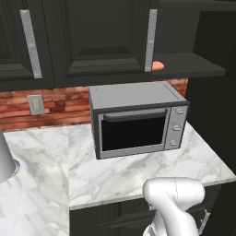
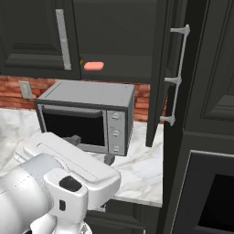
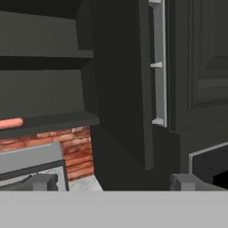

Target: Pick up the bar soap and sponge from the sink, and place them back in the cabinet, and close the cabinet doors.

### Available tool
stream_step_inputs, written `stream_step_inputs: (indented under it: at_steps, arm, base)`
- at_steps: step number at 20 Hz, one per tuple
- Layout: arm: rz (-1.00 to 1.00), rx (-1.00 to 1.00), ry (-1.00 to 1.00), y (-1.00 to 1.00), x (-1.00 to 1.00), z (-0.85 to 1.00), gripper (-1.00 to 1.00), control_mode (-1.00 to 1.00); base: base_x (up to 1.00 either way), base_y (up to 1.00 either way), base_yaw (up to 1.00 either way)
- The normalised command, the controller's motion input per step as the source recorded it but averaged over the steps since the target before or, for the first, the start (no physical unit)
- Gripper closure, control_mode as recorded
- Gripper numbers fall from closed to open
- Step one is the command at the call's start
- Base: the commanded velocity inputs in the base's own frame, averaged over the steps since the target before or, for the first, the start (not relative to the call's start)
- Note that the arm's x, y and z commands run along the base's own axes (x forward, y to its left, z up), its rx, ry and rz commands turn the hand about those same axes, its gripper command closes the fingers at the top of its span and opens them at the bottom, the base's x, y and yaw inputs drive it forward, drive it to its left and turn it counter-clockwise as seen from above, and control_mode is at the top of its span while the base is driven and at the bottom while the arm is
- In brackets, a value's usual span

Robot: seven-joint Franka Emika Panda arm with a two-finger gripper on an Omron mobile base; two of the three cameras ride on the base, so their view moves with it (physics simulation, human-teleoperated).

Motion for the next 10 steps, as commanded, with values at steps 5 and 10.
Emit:
stream_step_inputs:
  at_steps: [5, 10]
  arm:
    - [-0.06, -0.02, -0.17, 0.00, 0.00, -0.29, -1.00, -1.00]
    - [-0.03, -0.02, -0.18, 0.00, 0.01, -0.25, -1.00, -1.00]
  base:
    - [0.00, 0.00, 0.00]
    - [0.00, 0.00, 0.00]
